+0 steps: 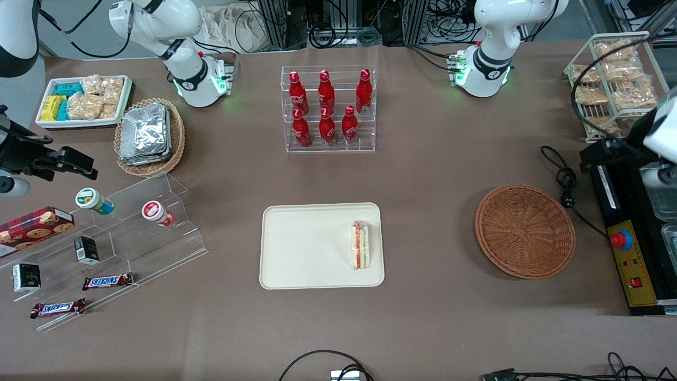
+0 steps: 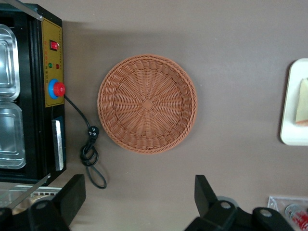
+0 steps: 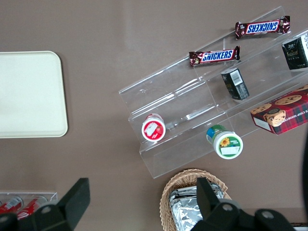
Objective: Place sandwich from basket to tray
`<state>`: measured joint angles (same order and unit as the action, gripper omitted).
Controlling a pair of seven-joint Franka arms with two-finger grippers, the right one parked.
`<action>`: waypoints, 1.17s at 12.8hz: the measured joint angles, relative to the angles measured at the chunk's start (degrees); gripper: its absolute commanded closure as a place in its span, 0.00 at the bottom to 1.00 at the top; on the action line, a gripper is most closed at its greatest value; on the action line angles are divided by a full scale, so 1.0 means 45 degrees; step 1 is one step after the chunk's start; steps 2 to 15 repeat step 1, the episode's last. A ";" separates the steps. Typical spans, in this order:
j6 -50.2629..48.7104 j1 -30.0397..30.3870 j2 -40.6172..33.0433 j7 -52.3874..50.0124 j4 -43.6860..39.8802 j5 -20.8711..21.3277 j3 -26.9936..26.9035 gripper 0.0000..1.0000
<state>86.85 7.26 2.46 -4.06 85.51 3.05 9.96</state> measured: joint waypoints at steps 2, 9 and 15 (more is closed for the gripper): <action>-0.0176 -0.0042 -0.0389 0.0152 0.0214 -0.0122 -0.0015 0.00; -0.0176 -0.0042 -0.0389 0.0152 0.0214 -0.0122 -0.0015 0.00; -0.0176 -0.0042 -0.0389 0.0152 0.0214 -0.0122 -0.0015 0.00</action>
